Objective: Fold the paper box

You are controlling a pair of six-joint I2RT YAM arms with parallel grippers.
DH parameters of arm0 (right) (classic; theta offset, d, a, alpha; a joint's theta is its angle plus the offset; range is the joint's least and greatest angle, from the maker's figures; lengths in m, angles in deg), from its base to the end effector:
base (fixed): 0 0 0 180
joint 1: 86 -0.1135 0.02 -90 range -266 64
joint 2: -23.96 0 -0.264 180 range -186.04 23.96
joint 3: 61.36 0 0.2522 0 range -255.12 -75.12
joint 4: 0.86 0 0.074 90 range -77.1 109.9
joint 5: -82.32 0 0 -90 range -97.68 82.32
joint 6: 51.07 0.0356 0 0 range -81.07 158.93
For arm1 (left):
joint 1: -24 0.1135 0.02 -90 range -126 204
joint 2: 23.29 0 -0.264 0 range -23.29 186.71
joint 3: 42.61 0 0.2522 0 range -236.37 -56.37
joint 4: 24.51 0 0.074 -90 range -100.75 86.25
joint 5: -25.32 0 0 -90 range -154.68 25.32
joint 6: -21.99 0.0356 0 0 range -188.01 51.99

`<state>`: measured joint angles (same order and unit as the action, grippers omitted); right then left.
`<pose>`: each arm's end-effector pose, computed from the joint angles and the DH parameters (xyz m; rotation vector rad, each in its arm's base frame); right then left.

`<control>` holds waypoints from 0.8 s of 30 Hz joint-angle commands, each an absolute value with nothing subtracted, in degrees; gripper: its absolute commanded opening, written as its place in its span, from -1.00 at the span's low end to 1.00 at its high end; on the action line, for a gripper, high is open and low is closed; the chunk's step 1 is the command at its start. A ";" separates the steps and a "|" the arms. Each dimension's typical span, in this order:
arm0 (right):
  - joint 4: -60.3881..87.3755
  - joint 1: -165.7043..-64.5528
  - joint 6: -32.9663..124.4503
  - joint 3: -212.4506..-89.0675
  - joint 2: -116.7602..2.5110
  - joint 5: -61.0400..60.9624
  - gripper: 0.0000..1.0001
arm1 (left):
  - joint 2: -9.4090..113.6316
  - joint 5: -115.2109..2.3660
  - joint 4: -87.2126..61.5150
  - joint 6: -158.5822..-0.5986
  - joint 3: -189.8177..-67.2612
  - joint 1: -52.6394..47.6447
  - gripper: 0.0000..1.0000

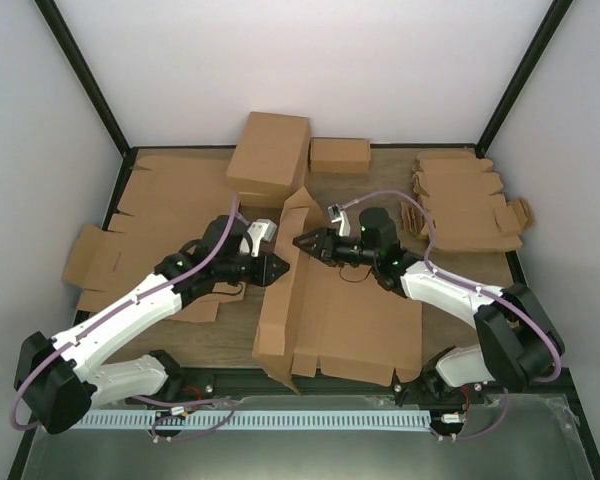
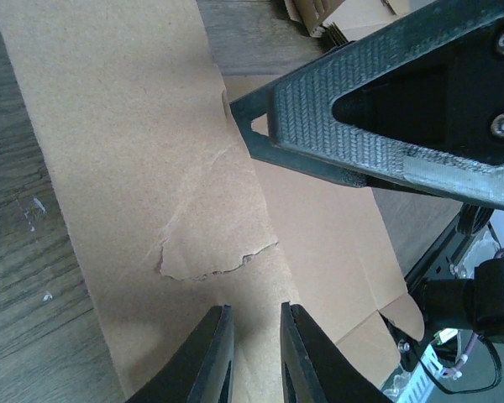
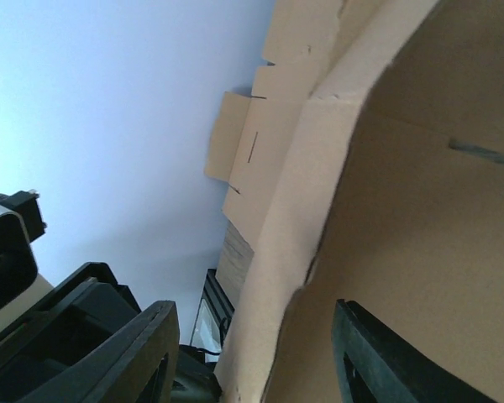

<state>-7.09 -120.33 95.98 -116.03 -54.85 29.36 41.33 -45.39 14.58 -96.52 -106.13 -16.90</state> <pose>0.2326 0.1848 0.2378 -0.0898 2.1970 1.6124 0.1746 -0.1668 0.2777 0.4526 2.3937 -0.9813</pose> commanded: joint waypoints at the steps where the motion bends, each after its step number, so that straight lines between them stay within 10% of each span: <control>1: -4.57 -121.06 95.09 -118.50 -54.85 27.87 0.06 | 42.01 -43.62 14.42 -96.58 -105.59 -16.96 -0.62; 16: -3.49 -122.30 95.20 -119.24 -54.37 28.80 -0.90 | 41.75 -45.16 19.12 -96.19 -108.35 -17.08 -0.54; 24: -3.91 -122.30 95.79 -116.45 -51.35 26.17 -0.99 | 42.11 -57.48 40.55 -93.44 -120.25 -17.67 0.69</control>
